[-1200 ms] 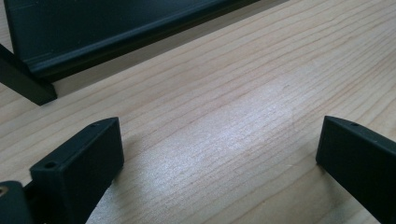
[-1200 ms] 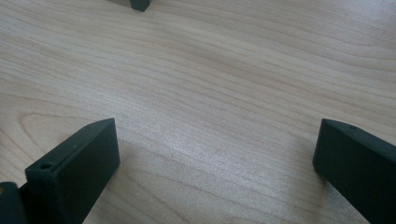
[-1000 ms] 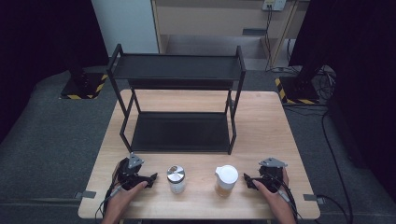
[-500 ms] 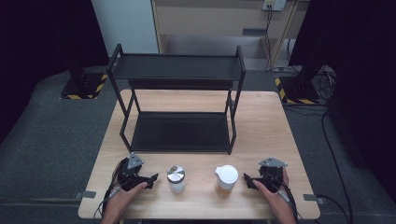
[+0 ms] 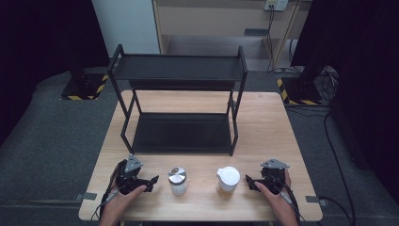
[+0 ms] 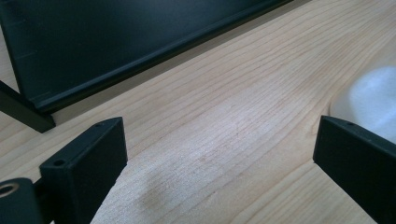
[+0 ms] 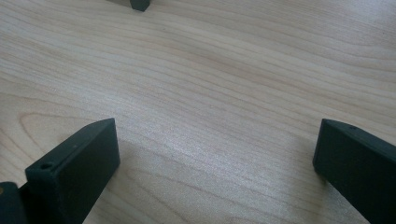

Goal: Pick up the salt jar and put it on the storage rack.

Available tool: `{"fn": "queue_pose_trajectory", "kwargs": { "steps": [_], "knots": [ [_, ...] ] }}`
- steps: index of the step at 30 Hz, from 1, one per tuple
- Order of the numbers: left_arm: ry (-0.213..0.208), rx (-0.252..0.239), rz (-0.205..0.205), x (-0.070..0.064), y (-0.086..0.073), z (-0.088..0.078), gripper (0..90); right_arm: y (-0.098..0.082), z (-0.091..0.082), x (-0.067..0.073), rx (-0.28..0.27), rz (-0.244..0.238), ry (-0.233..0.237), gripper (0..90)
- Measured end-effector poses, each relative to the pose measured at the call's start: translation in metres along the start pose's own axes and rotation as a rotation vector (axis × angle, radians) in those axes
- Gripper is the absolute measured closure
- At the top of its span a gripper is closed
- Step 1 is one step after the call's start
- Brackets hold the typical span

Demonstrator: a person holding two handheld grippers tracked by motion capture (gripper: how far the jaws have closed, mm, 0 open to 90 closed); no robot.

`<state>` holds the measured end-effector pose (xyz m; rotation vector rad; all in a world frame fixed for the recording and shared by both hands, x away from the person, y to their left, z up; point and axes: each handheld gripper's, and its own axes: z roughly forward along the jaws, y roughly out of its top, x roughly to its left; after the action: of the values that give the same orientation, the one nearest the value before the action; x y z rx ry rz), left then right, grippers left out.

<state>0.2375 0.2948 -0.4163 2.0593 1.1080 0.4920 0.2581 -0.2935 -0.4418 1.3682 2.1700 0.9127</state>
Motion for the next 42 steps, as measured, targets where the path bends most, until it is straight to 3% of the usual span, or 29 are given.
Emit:
{"fn": "queue_pose_trajectory", "kwargs": {
  "steps": [8, 17, 31, 42],
  "knots": [
    [0.005, -0.026, -0.028, 0.002, 0.003, -0.012, 1.9, 0.000, 0.000, 0.000, 0.000, 0.000, 0.000, 1.4],
    [-0.010, -0.068, -0.033, 0.001, 0.011, -0.029, 1.8, 0.000, 0.000, 0.000, 0.000, 0.000, 0.000, 1.3],
    [-0.022, -0.113, 0.012, -0.017, 0.029, -0.055, 1.6, 0.000, 0.000, 0.000, 0.000, 0.000, 0.000, 1.3],
    [-0.067, -0.154, 0.045, -0.033, 0.040, -0.067, 1.5, 0.000, 0.000, 0.000, 0.000, 0.000, 0.000, 1.3]
  ]
}}
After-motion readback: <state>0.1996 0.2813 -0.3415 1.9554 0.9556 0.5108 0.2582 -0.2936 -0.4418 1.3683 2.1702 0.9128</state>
